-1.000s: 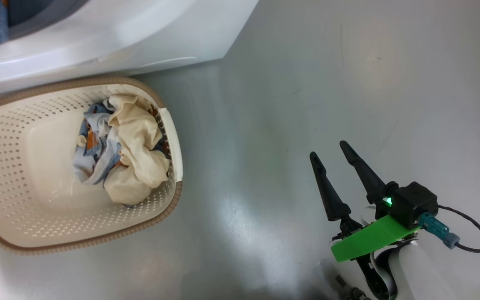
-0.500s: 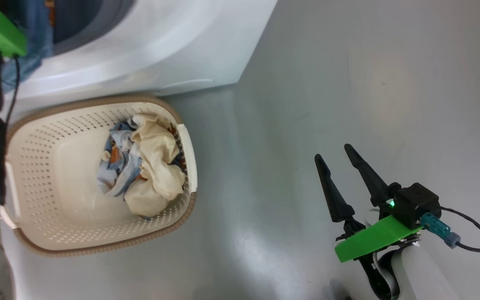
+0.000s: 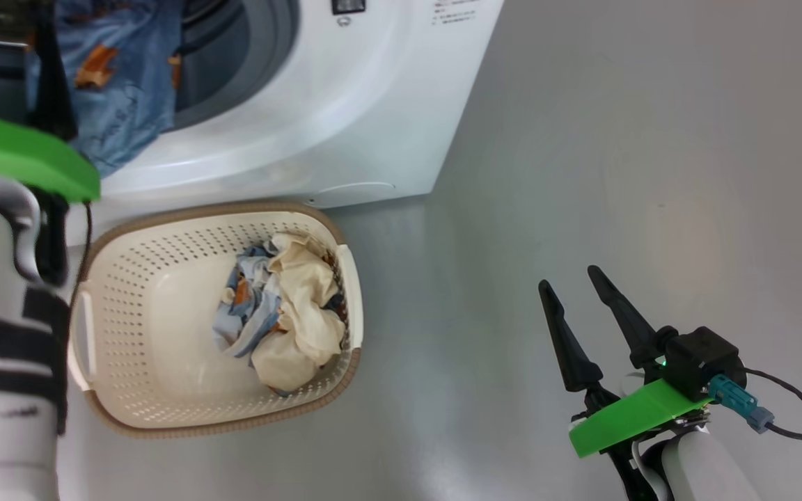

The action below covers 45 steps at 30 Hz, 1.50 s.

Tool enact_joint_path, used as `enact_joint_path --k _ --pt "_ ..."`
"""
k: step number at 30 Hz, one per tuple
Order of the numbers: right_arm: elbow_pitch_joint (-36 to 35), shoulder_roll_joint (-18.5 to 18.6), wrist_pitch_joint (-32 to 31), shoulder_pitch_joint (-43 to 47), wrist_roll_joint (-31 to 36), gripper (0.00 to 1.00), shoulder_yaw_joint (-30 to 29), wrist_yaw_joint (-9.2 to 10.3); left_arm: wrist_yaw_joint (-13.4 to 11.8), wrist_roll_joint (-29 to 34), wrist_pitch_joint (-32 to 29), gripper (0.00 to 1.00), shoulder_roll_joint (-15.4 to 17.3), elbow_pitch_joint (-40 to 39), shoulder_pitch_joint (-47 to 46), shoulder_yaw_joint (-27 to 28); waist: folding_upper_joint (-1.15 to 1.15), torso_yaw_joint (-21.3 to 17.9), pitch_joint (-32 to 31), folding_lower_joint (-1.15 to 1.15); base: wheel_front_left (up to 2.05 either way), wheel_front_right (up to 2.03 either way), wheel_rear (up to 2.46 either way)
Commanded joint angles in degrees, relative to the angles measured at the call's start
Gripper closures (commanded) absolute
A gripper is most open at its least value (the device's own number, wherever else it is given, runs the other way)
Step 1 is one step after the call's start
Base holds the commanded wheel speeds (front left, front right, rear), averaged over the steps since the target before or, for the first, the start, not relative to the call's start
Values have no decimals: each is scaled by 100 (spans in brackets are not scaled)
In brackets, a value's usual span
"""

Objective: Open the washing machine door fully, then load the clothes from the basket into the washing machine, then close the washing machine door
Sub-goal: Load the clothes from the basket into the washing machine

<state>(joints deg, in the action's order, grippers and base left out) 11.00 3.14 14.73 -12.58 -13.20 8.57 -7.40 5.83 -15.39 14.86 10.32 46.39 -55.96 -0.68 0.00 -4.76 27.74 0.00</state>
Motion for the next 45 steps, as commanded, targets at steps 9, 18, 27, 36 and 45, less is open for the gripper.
enact_joint_path --k 9,18,27,36,45 --pt "-161 -26 27 241 -25 0 118 -9 59 89 14 0 79 -1481 1707 269 0 253 -332 0 0 0 0" --pt "-147 -26 27 274 -32 0 137 -9 16 -7 14 0 -82 -2685 3308 683 0 250 -443 0 0 0 0" --pt "-177 10 27 329 5 0 104 -9 -110 -14 14 0 -429 -3660 4442 807 0 293 -466 0 0 0 0" --pt "-179 17 27 326 27 0 110 -9 -206 49 14 0 -540 -3957 4897 814 0 309 -495 0 0 0 0" --pt "-168 21 27 315 11 0 106 -9 -245 168 14 0 -531 -3932 4913 749 0 319 -463 0 0 0 0"
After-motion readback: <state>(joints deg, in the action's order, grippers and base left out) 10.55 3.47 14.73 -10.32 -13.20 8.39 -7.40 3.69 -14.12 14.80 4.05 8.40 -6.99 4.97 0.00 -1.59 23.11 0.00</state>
